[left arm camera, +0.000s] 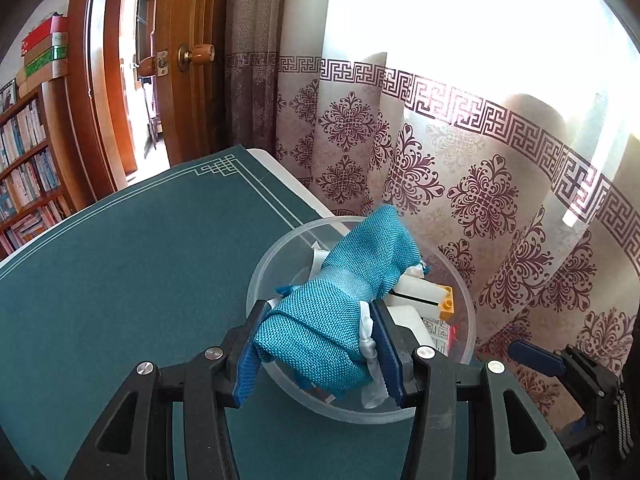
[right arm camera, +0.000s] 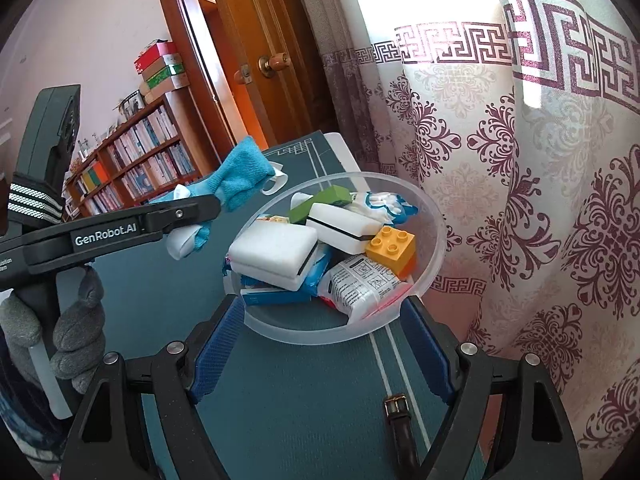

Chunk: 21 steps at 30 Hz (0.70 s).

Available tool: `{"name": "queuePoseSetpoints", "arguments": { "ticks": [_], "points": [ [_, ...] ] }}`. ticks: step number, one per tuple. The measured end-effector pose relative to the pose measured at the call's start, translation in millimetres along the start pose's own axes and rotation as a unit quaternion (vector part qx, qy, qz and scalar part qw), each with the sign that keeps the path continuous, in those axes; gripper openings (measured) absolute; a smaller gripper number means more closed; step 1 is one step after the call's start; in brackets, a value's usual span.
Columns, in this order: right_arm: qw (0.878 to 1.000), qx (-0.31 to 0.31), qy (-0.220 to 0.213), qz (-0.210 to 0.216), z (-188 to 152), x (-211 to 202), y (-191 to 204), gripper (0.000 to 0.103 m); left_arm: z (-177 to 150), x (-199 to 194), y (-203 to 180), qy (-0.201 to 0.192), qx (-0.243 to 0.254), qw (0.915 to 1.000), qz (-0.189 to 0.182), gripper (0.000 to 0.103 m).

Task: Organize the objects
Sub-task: 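Carry the teal towel into the bowl and open the left gripper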

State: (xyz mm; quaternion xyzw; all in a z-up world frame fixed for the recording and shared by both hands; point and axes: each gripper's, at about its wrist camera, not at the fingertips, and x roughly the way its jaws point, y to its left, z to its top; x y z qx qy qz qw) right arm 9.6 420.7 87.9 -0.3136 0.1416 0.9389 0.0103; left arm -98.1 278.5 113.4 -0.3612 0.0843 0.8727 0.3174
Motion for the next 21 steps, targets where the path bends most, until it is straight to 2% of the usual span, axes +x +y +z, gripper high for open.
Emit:
{"name": "queuePoseSetpoints", "arguments": {
  "ticks": [7, 9, 13, 19, 21],
  "points": [
    [1.000, 0.010, -0.002, 0.004, 1, 0, -5, 0.082, 9, 29, -9, 0.016, 0.027, 0.9993, -0.021, 0.054],
    [1.000, 0.013, 0.000, 0.004, 0, 1, -7, 0.082, 9, 35, -9, 0.020, 0.023, 0.9991, -0.029, 0.060],
    [1.000, 0.016, 0.001, 0.002, -1, 2, -8, 0.082, 6, 39, -6, 0.024, 0.018, 0.9990, -0.034, 0.083],
    [1.000, 0.015, -0.002, 0.002, 0, 1, -6, 0.082, 5, 34, 3, 0.013, -0.001, 0.9993, -0.034, 0.098],
    [1.000, 0.015, -0.001, 0.002, 0, 1, -6, 0.082, 5, 31, 7, 0.006, -0.008, 0.9994, -0.034, 0.100]
  ]
}}
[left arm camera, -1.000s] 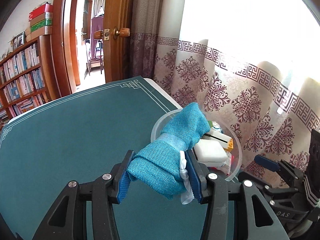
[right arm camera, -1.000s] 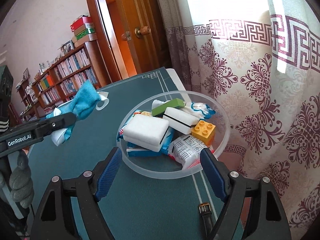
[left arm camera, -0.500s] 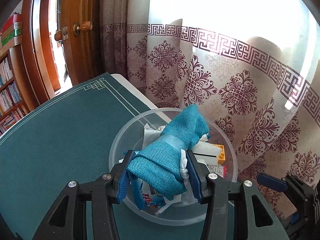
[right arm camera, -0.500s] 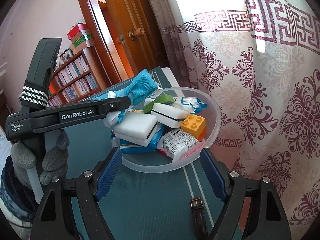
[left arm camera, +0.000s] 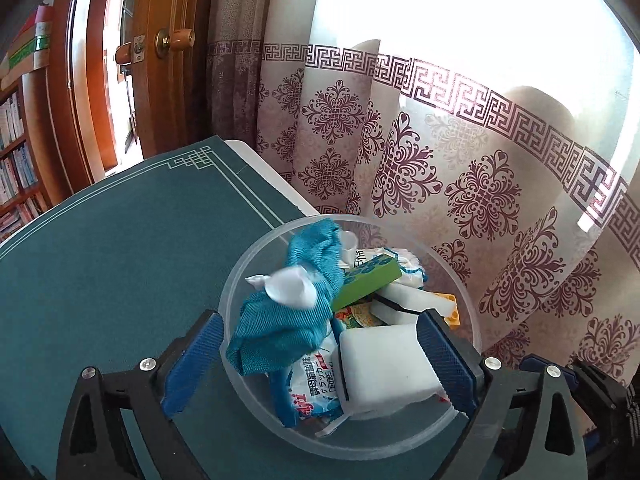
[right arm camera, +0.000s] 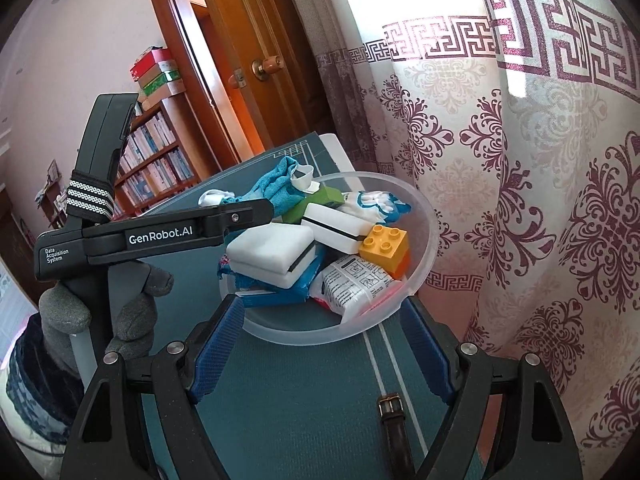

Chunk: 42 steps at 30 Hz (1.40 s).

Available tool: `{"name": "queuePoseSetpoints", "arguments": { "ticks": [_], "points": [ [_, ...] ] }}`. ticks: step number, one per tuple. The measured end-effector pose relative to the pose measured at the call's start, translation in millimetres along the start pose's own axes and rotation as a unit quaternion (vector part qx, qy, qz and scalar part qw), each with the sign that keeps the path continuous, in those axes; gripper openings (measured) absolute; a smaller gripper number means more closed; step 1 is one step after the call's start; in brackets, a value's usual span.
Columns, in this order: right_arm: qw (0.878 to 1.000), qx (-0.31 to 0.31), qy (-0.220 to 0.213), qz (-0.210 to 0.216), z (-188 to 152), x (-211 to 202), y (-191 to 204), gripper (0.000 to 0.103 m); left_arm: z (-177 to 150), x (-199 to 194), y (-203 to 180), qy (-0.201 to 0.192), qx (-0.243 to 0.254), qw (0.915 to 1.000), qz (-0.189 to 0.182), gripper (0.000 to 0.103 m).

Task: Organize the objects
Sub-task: 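Carry the teal towel into the bowl and open the left gripper, then withdraw both open grippers back from the bowl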

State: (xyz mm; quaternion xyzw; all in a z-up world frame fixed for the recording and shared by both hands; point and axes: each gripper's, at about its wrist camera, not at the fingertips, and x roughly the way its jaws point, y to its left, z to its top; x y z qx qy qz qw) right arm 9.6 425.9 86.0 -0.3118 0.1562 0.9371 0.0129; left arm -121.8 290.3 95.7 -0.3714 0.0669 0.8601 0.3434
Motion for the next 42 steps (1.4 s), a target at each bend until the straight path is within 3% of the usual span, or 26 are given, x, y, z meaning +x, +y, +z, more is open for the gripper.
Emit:
{"name": "queuePoseSetpoints", "arguments": {
  "ticks": [18, 25, 28, 33, 38, 42],
  "points": [
    [1.000, 0.002, 0.010, 0.003, -5, 5, 1, 0.082, -1, 0, 11, -0.005, -0.011, 0.9999, -0.001, 0.101],
    [1.000, 0.001, 0.013, 0.006, -5, 5, 3, 0.082, -8, -17, 22, -0.011, -0.034, 0.9994, 0.002, 0.101],
    [1.000, 0.001, 0.018, 0.005, -6, 6, 5, 0.082, -14, -31, 23, -0.022, -0.035, 0.9989, 0.023, 0.102],
    [1.000, -0.002, 0.030, -0.010, -9, 7, 8, 0.085, -24, -48, 11, -0.033, -0.007, 0.9938, 0.105, 0.102],
    [0.999, -0.011, 0.021, -0.045, -8, 2, 9, 0.091, -34, -65, -8, -0.051, 0.033, 0.9873, 0.147, 0.102],
    [0.997, -0.021, 0.019, -0.070, -6, -3, 10, 0.095, -38, -78, -19, -0.058, 0.033, 0.9850, 0.159, 0.102]
  ]
}}
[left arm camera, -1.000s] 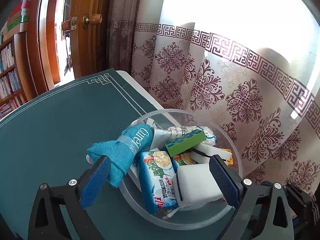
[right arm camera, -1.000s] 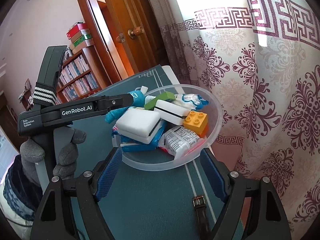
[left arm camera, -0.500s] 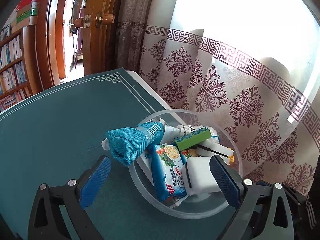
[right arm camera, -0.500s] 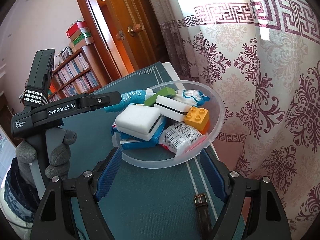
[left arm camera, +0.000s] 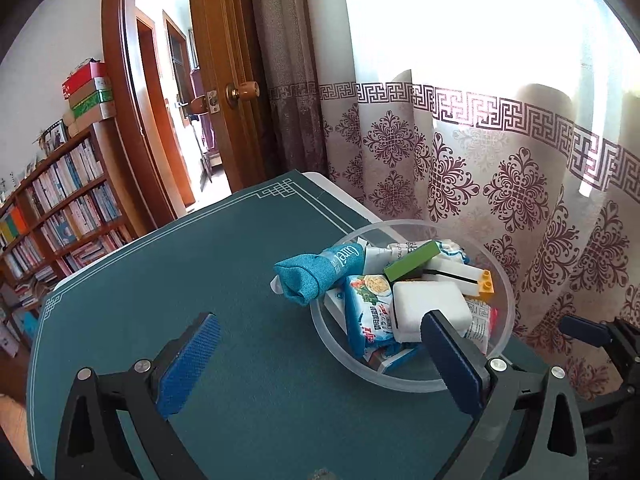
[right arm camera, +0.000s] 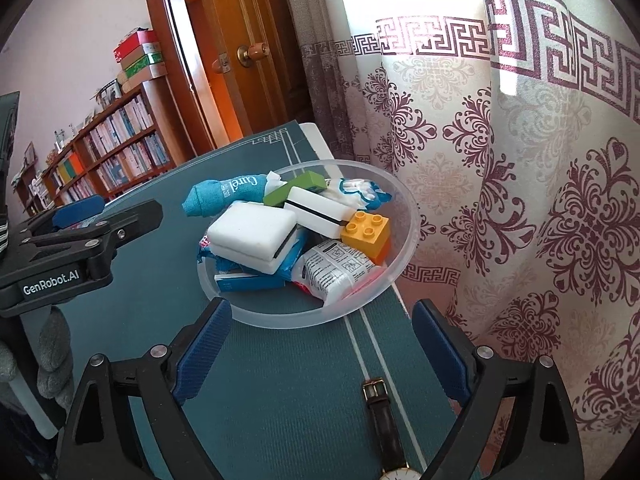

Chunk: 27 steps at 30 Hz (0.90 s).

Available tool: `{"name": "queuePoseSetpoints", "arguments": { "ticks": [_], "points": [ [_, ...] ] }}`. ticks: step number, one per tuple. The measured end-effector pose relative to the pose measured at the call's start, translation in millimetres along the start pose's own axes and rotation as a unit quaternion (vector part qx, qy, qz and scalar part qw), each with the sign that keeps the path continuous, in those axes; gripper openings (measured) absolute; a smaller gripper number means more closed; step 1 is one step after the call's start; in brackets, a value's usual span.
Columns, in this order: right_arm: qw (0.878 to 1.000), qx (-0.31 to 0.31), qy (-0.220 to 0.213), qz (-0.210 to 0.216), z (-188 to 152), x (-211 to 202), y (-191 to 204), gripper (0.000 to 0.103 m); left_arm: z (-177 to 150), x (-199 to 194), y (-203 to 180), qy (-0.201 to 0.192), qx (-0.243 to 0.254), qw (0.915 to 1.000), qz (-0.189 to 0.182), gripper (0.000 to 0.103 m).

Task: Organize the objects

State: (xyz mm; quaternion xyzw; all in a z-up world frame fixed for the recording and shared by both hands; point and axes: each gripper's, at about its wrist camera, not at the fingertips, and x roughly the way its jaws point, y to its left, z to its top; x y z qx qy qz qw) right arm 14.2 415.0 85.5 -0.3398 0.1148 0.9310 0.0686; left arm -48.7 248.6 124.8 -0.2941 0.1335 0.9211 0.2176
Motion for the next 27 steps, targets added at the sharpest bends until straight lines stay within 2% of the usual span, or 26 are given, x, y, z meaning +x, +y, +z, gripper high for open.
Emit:
{"name": "queuePoseSetpoints", "arguments": {
  "ticks": [12, 27],
  "points": [
    [0.999, -0.047, -0.010, -0.023, -2, -7, 13, 0.096, -8, -16, -12, 0.009, 0.009, 0.9995, 0.029, 0.103],
    [0.999, -0.043, -0.009, -0.031, -1, -6, 9, 0.097, -12, -20, -13, 0.018, 0.010, 0.9991, 0.037, 0.103]
  ]
}}
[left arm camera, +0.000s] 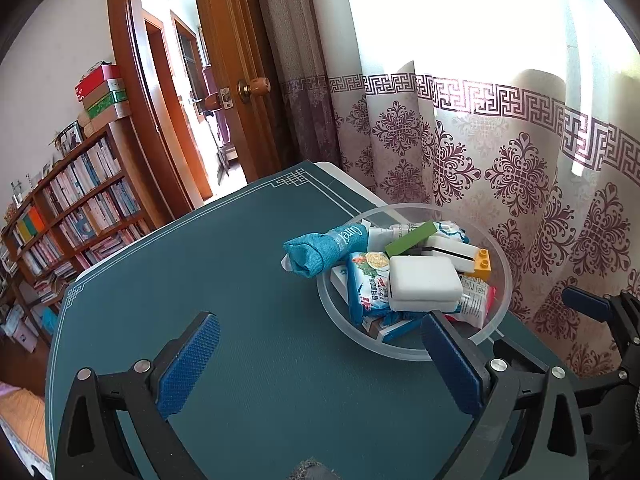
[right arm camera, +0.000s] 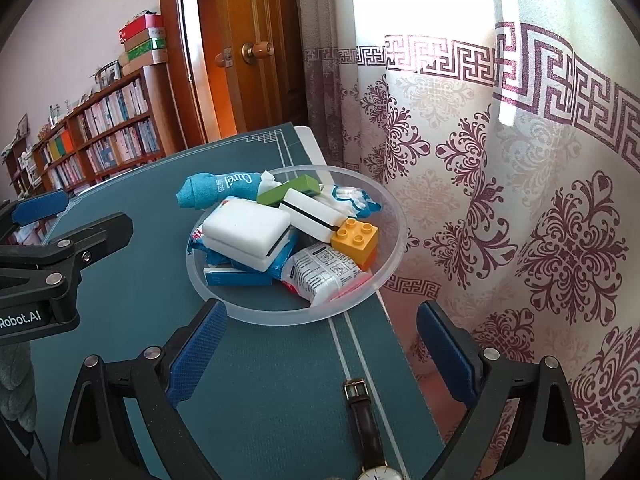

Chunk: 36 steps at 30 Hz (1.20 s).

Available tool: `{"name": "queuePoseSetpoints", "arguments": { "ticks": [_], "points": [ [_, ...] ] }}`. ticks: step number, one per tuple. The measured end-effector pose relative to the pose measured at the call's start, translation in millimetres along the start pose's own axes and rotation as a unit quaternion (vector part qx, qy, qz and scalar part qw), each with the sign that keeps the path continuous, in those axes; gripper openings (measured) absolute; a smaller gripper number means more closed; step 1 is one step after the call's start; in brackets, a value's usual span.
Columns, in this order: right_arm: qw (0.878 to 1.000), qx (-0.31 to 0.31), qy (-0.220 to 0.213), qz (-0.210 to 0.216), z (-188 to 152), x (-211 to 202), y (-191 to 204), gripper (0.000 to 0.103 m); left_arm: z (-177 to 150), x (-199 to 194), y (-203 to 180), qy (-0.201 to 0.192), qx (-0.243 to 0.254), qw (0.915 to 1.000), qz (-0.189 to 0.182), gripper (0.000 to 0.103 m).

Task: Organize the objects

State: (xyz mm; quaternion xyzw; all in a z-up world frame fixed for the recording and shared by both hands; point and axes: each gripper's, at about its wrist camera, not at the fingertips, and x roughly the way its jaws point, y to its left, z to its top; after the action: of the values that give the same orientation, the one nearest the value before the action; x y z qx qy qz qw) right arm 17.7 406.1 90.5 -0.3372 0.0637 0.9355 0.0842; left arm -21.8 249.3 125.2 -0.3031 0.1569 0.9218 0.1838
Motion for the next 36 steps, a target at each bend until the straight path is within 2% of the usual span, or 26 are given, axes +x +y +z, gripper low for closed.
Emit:
{"name": "queuePoseSetpoints", "arguments": {
  "ticks": [36],
  "points": [
    [1.000, -0.006, 0.003, -0.007, -2.8, 7.6, 1.8, 0.097, -6.1, 2.3, -7.9, 0.002, 0.018, 0.9998, 0.005, 0.103]
  ]
}}
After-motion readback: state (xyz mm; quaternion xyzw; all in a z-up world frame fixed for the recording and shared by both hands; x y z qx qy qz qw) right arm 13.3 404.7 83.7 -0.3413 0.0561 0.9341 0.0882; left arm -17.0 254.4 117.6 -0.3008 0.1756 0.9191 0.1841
